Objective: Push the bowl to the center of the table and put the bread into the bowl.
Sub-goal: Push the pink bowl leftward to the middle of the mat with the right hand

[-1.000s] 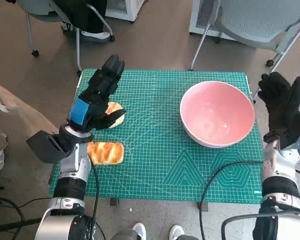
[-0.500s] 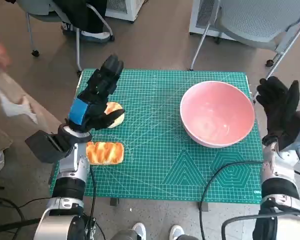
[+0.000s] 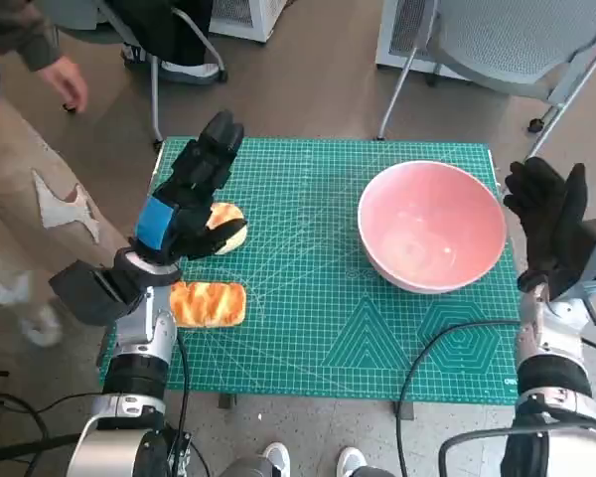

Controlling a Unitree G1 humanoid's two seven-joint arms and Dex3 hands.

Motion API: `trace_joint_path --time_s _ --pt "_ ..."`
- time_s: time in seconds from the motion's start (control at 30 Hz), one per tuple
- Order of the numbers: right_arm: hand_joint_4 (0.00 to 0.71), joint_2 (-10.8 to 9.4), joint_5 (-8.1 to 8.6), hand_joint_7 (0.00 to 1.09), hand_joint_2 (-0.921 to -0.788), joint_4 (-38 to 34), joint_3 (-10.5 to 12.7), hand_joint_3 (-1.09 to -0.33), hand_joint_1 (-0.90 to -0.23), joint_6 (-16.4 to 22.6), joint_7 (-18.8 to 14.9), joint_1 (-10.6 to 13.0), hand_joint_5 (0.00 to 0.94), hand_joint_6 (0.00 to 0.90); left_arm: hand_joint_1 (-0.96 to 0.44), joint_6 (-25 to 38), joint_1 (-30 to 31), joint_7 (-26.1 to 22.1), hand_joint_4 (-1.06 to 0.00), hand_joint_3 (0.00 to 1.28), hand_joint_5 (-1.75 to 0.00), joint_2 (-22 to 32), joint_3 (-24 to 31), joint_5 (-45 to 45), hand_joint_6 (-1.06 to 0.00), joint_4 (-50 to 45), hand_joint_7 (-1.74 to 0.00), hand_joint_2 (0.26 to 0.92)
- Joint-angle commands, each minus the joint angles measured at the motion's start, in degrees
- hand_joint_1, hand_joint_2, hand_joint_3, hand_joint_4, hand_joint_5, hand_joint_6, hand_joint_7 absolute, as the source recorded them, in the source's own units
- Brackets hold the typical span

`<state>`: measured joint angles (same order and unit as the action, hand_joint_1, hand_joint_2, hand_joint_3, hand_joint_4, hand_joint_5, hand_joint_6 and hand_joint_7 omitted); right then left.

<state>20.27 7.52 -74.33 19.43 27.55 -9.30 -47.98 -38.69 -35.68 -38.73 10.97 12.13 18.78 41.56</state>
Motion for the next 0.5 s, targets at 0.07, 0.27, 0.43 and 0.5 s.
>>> trace_joint_path --time_s 0.07,0.27,0.43,0.5 --pt "0.105 -0.56 -0.18 0.08 -0.921 -1.02 0.26 -0.833 -0.666 -1.6 0.37 2.04 0.001 0.169 -0.61 0.47 0.68 -0.29 -0.01 0.22 0.0 0.65 0.24 0.59 -0.14 -0.86 0.0 0.921" --pt "0.107 -1.16 0.27 0.08 -0.921 -1.05 0.73 -0.838 -0.656 -1.91 -0.12 2.33 0.002 0.169 -0.61 0.36 0.99 -0.2 -0.01 0.22 0.0 0.77 0.22 0.49 -0.13 -1.31 0.0 0.921" --pt "0.109 -1.64 0.19 0.08 -0.921 -1.07 0.83 -0.835 -0.642 -1.86 -0.19 2.53 0.003 0.17 -0.61 0.45 1.2 -0.03 -0.01 0.22 0.0 0.93 0.17 0.34 -0.13 -1.71 0.0 0.921" --pt "0.11 -1.88 0.18 0.08 -0.921 -1.09 0.87 -0.835 -0.645 -1.82 -0.19 2.65 0.003 0.17 -0.61 0.41 1.27 0.07 -0.01 0.23 0.0 1.01 0.17 0.23 -0.13 -1.76 0.0 0.921"
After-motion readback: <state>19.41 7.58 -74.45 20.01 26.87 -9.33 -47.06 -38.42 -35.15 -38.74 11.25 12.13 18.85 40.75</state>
